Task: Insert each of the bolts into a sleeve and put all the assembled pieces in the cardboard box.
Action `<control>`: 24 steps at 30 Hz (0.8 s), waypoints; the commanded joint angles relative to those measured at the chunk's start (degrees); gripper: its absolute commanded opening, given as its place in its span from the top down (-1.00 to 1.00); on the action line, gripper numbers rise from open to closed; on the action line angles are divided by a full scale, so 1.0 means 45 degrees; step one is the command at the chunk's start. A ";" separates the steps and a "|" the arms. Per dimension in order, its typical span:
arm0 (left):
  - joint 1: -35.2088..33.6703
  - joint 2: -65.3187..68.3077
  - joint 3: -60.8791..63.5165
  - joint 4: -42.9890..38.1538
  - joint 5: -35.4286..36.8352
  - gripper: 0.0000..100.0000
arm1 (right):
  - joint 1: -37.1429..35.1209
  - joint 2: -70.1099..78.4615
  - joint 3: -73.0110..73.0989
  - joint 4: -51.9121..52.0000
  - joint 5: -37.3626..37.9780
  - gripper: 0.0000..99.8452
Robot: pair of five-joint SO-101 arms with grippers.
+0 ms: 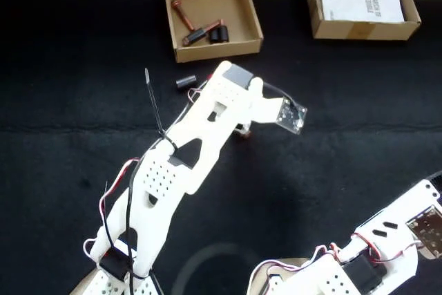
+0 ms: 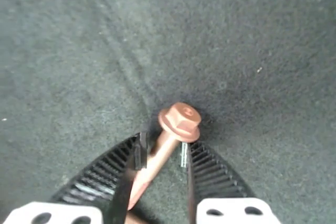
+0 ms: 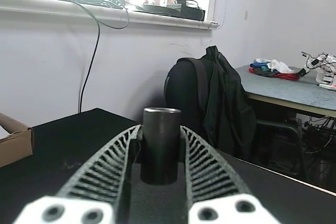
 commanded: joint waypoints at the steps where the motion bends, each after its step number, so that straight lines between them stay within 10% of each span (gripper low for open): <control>1: -0.0166 -0.0049 -0.0322 0.0293 -0.0801 0.75 | -0.0186 -0.0127 -0.0029 -0.0264 0.0156 0.99; 12: -0.0029 -0.0283 -0.1260 0.1172 -0.0293 0.98 | -0.0205 -0.0127 -0.0166 -0.0244 0.0059 0.99; 24: 0.0010 -0.1201 -0.7023 0.3380 1.0686 0.98 | -0.3370 -0.0127 -0.0088 -0.0186 -0.1074 0.99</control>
